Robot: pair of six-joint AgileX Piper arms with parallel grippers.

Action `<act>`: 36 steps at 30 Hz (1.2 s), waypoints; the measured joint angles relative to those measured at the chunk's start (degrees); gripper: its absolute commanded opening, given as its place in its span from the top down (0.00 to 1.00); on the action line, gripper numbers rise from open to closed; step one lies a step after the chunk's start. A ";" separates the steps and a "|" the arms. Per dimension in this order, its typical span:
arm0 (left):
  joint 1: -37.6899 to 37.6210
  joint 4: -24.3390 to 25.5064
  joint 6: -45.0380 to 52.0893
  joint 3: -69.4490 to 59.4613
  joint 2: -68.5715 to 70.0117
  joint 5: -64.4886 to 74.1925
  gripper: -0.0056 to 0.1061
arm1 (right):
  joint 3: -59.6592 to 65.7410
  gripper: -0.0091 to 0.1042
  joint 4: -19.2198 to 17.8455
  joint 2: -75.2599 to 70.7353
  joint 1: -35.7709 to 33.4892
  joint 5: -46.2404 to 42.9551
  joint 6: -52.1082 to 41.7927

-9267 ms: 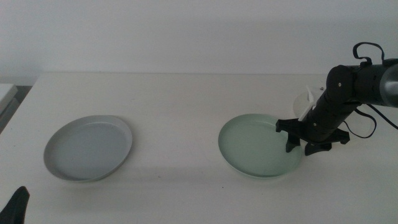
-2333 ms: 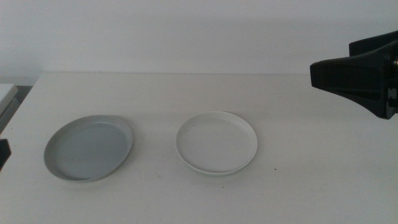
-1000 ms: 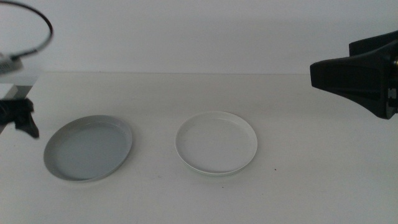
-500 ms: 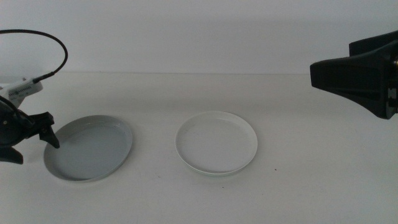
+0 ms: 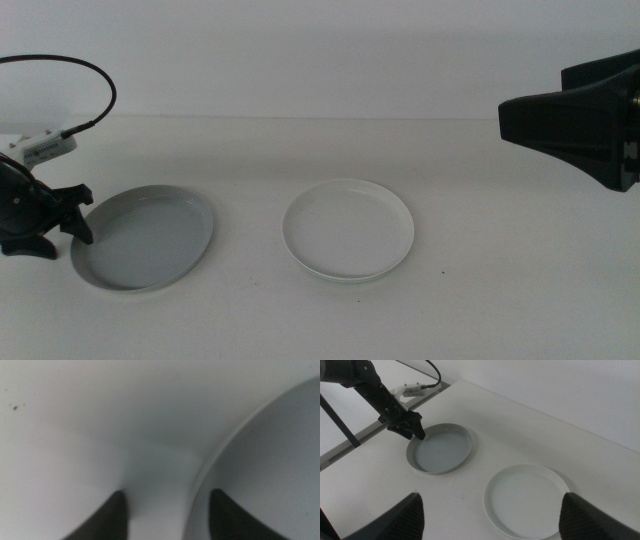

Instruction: Stack the three bowls on top of each other.

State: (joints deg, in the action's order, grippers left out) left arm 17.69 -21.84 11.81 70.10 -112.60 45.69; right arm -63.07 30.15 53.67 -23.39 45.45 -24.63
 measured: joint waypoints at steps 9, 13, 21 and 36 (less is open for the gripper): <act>0.00 -3.27 -1.51 0.20 -0.67 2.84 0.97 | 0.00 0.10 0.00 0.00 0.00 0.00 0.00; 0.00 -5.74 -1.39 2.40 2.62 7.38 0.97 | 0.00 0.10 0.00 0.00 0.00 0.00 0.00; -13.12 -6.24 -4.34 13.37 6.24 14.68 0.97 | 0.00 0.10 0.00 0.00 0.00 0.00 0.00; -33.58 -5.73 -11.19 25.94 -5.90 12.45 0.97 | 0.00 0.10 0.00 0.00 0.00 0.00 0.00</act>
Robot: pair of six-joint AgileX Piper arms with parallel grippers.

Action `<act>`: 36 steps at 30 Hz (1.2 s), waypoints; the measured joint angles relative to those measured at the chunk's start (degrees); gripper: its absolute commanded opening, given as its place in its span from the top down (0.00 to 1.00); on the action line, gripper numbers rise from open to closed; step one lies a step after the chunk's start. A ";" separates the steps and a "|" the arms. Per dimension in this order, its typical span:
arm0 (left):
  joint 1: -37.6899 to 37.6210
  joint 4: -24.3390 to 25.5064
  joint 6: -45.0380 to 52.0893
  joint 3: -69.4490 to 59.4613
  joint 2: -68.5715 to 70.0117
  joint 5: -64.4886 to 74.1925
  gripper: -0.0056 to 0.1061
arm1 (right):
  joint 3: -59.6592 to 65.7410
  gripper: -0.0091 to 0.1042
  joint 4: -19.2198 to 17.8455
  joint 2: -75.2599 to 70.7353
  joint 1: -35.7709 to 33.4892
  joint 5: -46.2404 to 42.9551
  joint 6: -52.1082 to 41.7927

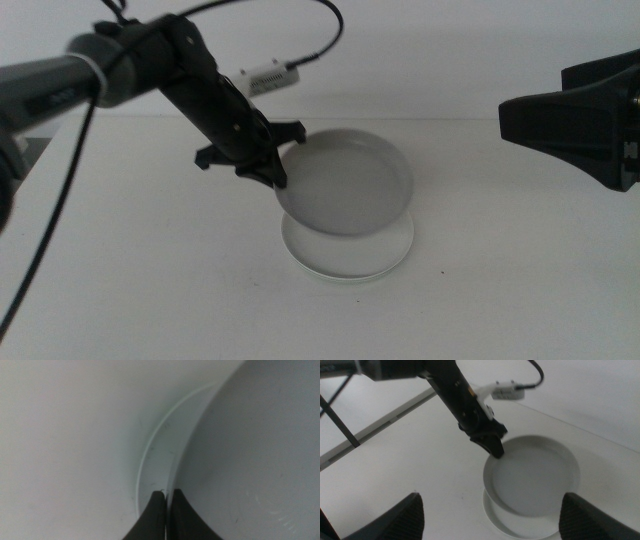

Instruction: Stack the three bowls on top of each other.

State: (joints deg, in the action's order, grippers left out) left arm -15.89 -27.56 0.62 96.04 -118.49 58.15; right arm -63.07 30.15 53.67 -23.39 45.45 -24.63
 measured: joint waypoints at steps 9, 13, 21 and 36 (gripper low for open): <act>-1.37 0.20 -0.62 0.10 -3.94 -0.01 0.97 | 0.00 0.10 0.00 0.00 0.00 0.00 0.00; -1.61 0.20 -0.62 0.22 -4.61 -0.01 0.97 | 0.00 0.10 0.00 0.00 0.00 0.00 0.00; -1.70 0.79 -0.62 0.22 -5.14 0.47 0.87 | 0.00 0.10 0.00 0.00 0.00 0.00 0.00; -0.56 1.92 0.80 5.09 -2.22 6.51 0.11 | 0.00 0.10 0.00 0.00 0.00 0.00 0.00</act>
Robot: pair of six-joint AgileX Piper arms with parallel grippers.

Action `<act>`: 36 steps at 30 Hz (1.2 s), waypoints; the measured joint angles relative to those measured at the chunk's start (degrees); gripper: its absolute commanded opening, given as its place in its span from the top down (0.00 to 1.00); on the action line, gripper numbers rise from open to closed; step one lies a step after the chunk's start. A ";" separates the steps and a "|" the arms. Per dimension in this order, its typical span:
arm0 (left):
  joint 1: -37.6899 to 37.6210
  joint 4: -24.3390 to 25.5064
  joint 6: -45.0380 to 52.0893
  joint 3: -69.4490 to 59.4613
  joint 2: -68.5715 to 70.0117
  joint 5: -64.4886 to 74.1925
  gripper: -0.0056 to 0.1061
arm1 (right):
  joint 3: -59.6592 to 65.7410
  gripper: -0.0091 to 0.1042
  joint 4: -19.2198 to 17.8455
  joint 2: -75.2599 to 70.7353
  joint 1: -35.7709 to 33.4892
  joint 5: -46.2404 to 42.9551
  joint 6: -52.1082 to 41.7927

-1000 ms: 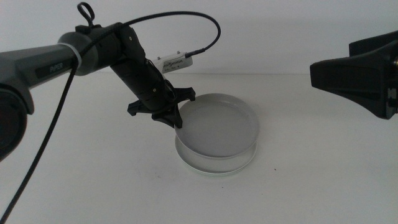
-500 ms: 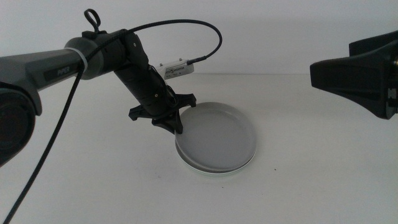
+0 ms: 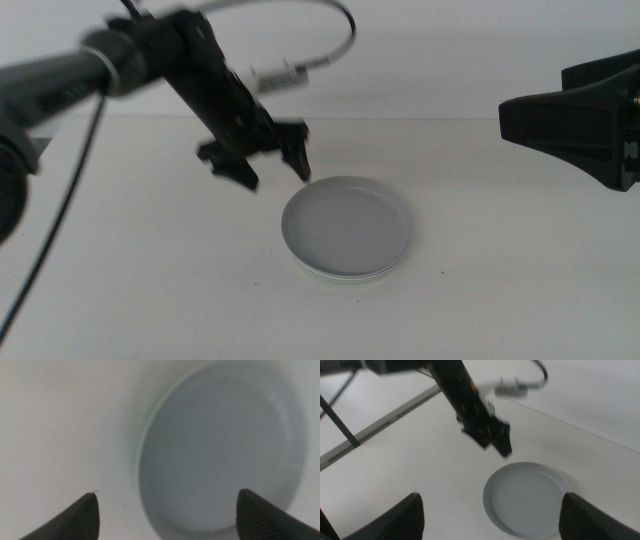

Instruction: Stack the three bowls on top of each other.

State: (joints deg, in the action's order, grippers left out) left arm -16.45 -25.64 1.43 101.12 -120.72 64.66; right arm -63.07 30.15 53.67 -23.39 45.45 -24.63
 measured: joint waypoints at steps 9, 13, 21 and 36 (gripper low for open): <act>9.81 3.48 0.35 3.64 11.71 4.19 0.11 | 0.00 0.10 0.00 0.00 0.00 0.00 0.00; 12.98 6.09 1.31 -5.12 20.58 0.50 0.11 | 0.00 0.10 0.00 0.00 0.00 -0.12 0.00; 18.72 7.31 3.58 -31.20 40.30 -14.60 0.11 | 0.02 0.10 0.00 0.00 0.00 -4.55 0.00; 19.24 7.31 6.08 -56.14 65.51 -33.14 0.11 | 0.02 0.10 0.23 1.05 0.00 -6.60 4.71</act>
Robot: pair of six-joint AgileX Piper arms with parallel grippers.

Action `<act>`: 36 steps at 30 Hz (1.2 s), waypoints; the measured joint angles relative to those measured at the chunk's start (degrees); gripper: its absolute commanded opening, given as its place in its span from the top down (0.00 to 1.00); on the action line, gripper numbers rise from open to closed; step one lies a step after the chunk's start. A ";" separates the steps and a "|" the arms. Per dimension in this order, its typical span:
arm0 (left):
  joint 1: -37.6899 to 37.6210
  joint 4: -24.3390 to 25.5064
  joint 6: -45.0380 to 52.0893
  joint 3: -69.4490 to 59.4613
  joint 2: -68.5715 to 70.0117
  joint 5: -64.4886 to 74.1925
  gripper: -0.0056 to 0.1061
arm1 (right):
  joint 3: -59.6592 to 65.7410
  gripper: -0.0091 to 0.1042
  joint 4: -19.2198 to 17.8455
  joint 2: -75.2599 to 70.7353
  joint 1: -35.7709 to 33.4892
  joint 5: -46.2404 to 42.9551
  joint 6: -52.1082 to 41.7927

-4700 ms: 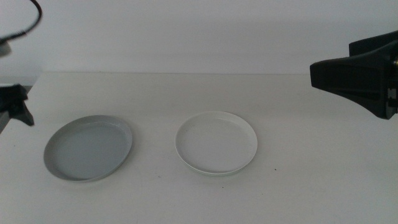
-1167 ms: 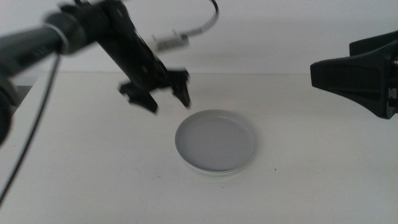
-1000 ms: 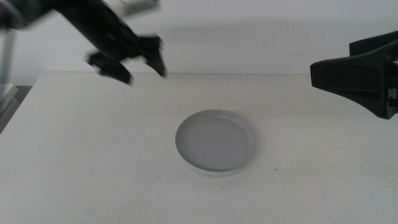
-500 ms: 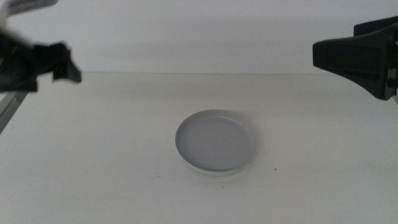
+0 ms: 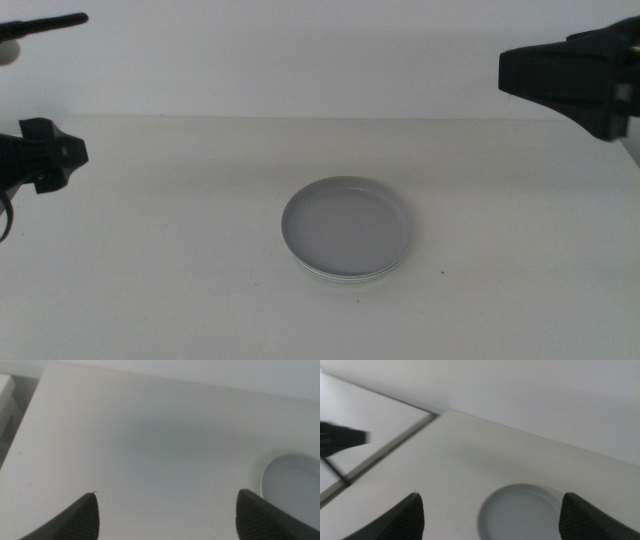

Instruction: Stack the three bowls on top of each other.

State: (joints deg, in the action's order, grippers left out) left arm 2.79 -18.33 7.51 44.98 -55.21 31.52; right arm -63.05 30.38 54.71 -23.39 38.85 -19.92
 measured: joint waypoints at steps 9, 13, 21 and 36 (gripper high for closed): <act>0.00 0.00 0.92 -0.02 0.14 -3.06 0.11 | -0.10 0.10 -9.74 8.74 5.71 -4.98 7.59; 0.00 0.89 1.51 -0.12 0.14 -3.21 0.11 | -0.34 0.10 -10.23 8.87 16.07 -5.93 6.90; 0.00 -6.68 10.65 -6.74 11.53 -10.56 0.11 | 11.42 0.10 -9.72 -6.46 25.51 -14.73 2.73; 0.00 -11.94 14.07 -13.55 22.86 -17.47 0.11 | 24.42 0.10 -8.71 -17.62 25.51 -23.00 2.15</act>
State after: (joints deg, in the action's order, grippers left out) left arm 2.79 -30.28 21.58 31.44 -32.35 14.05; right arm -38.63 21.67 37.09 2.12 15.85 -17.77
